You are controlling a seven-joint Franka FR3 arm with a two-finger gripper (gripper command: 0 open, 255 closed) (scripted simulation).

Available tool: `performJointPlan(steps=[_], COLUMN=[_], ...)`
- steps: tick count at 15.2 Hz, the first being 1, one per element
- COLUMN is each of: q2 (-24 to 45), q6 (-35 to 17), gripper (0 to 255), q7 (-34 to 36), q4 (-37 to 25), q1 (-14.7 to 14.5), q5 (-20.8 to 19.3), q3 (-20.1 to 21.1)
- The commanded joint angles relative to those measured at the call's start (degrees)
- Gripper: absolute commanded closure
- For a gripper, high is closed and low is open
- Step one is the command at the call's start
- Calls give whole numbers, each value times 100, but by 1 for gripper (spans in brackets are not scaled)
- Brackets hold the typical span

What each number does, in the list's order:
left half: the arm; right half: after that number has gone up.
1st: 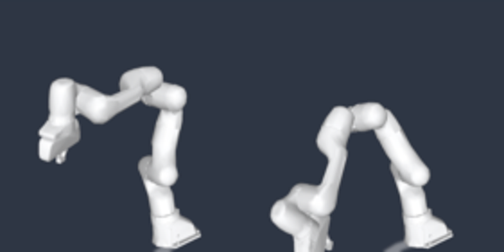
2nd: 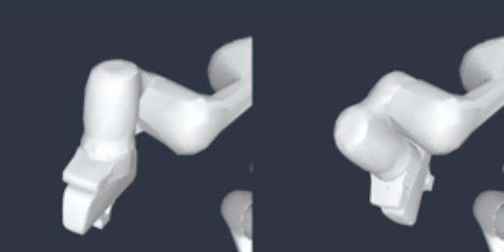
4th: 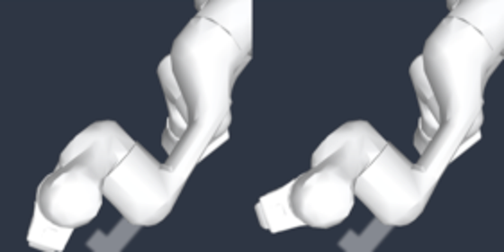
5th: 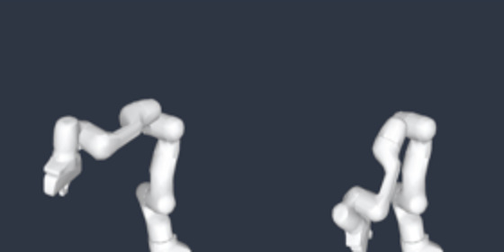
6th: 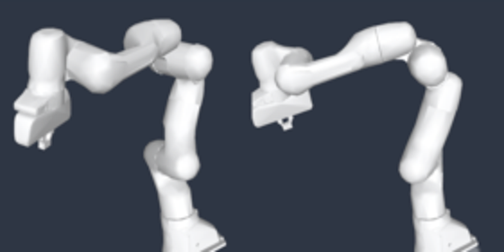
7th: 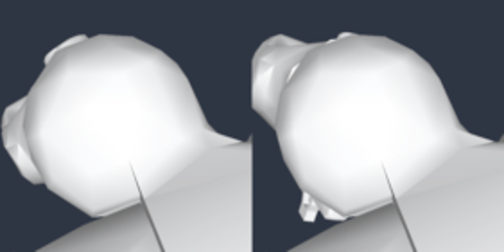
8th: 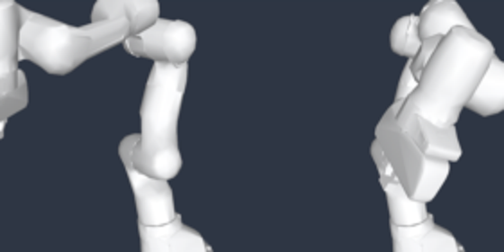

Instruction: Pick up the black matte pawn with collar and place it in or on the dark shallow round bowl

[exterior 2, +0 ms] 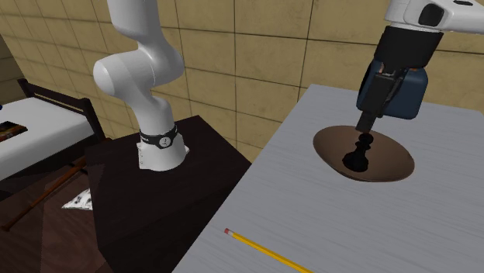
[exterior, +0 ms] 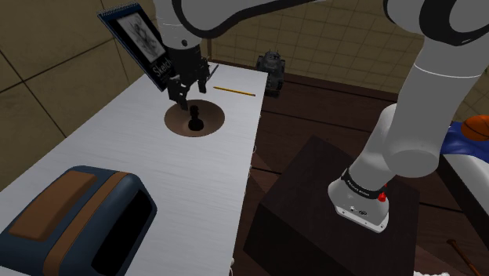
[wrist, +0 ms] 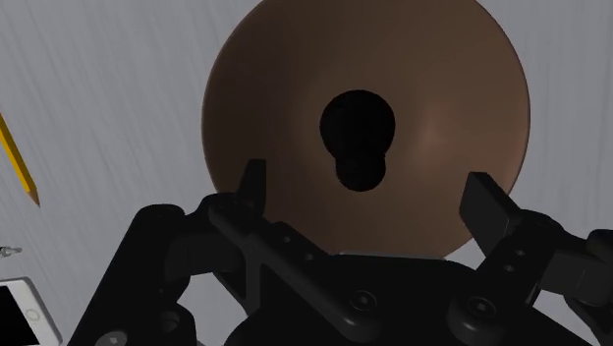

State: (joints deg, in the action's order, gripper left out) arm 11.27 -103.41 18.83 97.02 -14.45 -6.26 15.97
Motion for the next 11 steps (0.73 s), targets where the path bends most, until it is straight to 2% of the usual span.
performJointPlan(steps=[1,3,11], q2=[1,26,26], q6=[282,634,634], gripper=[0,0,0], q7=[-8,-12,-12], q4=[-280,-656,-656], q1=[-15,-38,-37], q5=[7,6,6], q3=[9,21,21])
